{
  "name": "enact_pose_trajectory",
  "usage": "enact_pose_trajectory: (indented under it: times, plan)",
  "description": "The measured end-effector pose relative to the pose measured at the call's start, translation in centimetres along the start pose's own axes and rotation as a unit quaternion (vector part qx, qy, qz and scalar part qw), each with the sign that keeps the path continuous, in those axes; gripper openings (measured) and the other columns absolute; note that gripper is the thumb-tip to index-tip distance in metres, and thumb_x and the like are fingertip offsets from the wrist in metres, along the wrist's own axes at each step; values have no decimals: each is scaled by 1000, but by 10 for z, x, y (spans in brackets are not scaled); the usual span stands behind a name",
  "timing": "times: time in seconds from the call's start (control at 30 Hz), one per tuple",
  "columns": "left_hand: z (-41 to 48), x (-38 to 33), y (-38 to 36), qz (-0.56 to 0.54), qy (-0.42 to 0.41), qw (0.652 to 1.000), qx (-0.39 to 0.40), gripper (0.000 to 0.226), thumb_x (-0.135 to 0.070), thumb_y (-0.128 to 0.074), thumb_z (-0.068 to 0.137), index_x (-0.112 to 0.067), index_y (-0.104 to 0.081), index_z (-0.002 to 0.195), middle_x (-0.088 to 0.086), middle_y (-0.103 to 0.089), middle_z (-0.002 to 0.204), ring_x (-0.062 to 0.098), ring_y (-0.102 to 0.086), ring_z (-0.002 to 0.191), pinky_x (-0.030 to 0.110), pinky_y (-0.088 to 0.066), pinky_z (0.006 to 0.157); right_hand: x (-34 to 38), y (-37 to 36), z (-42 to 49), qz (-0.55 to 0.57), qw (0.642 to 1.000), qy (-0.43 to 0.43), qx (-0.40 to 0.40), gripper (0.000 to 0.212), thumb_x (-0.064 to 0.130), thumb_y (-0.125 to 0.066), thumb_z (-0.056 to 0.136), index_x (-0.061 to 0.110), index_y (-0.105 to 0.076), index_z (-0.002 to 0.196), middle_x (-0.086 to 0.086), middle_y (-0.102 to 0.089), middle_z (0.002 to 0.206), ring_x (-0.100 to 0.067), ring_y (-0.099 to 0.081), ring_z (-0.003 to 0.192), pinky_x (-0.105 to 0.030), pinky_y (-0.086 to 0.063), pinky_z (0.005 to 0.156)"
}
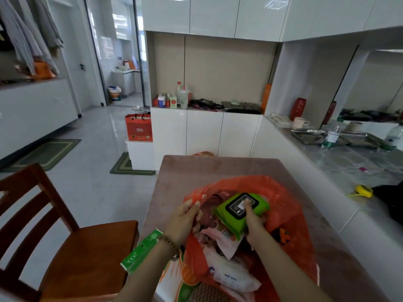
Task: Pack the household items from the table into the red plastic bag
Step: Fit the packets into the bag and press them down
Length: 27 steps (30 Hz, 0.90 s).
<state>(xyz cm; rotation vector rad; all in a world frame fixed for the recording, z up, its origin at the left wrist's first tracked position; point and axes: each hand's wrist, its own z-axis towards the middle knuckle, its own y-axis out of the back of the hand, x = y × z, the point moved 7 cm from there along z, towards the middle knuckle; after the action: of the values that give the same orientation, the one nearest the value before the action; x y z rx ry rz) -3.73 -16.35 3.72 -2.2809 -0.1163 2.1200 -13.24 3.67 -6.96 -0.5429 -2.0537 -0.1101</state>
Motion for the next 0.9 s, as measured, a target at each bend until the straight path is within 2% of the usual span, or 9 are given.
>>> enact_pose_trajectory:
  times: [0.1, 0.17, 0.27, 0.37, 0.57, 0.63, 0.73, 0.83, 0.9]
  plan:
    - [-1, 6, -2, 7, 8, 1000, 15, 35, -21, -36, 99, 1, -46, 124, -4, -42, 55, 8, -34, 40, 24, -34, 44, 19, 5, 8, -197, 979, 43, -19, 99, 52, -59, 86, 3, 0, 150, -19, -21, 155, -34, -27, 141, -46, -30, 113]
    - [-3, 10, 0, 20, 12, 999, 22, 38, -20, -36, 99, 11, -44, 120, -4, -41, 55, 10, -33, 41, 25, -33, 45, 27, 11, 5, -253, 962, 100, -24, 92, 47, -60, 87, 1, -12, 149, -20, -25, 153, -34, -28, 141, -46, -30, 114]
    - [-5, 20, 5, 44, 14, 999, 25, 41, -21, -36, 100, 20, -37, 105, -7, -41, 49, 9, -34, 39, 23, -35, 41, 24, 15, -11, -231, 958, 166, 39, 78, 40, -63, 87, 5, -26, 146, -15, -38, 148, -32, -39, 135, -49, -37, 110]
    - [-7, 28, 8, 48, 13, 998, 31, 32, -24, -37, 99, 1, -56, 91, -6, -42, 50, 9, -36, 39, 25, -35, 43, 13, 19, -31, -241, 946, 193, 93, 85, 39, -61, 88, 16, -10, 152, -7, -23, 157, -26, -27, 143, -51, -31, 113]
    - [-14, 63, 27, 67, 38, 997, 7, 31, -15, -38, 99, 10, -52, 112, 2, -44, 56, 13, -41, 38, 26, -39, 43, -3, 26, -83, -280, 905, 288, 140, 70, 35, -59, 91, 24, -21, 149, 3, -22, 156, -16, -23, 142, -31, -29, 108]
    - [-21, 78, 37, 85, 54, 995, -9, 28, -11, -38, 99, 11, -53, 107, 4, -45, 56, 11, -42, 35, 22, -39, 39, -26, 23, -98, -314, 884, 289, 192, 66, 39, -58, 90, 32, -23, 146, 13, -19, 154, -8, -20, 140, -28, -26, 106]
    - [-33, 93, 46, 92, 71, 993, -10, 18, -9, -39, 98, -7, -54, 89, 8, -49, 62, 10, -46, 36, 20, -41, 39, -51, 20, -112, -331, 867, 292, 231, 62, 40, -60, 88, 42, -24, 139, 18, -16, 153, 1, -19, 135, -26, -24, 106]
    - [-42, 96, 51, 120, 70, 990, -19, 8, -16, -48, 95, -16, -55, 100, 6, -58, 73, 9, -54, 48, 18, -46, 46, -58, 23, -118, -303, 882, 289, 216, 59, 31, -64, 88, 45, -28, 132, 15, -20, 153, 0, -22, 133, -20, -33, 101]
    - [-45, 87, 54, 153, 33, 985, -71, 23, -24, -58, 89, -24, -49, 110, -5, -58, 88, 4, -57, 68, 15, -48, 55, -59, 28, -122, -274, 895, 285, 208, 58, 28, -66, 87, 42, -32, 132, 13, -27, 151, -1, -26, 133, -3, -42, 84]
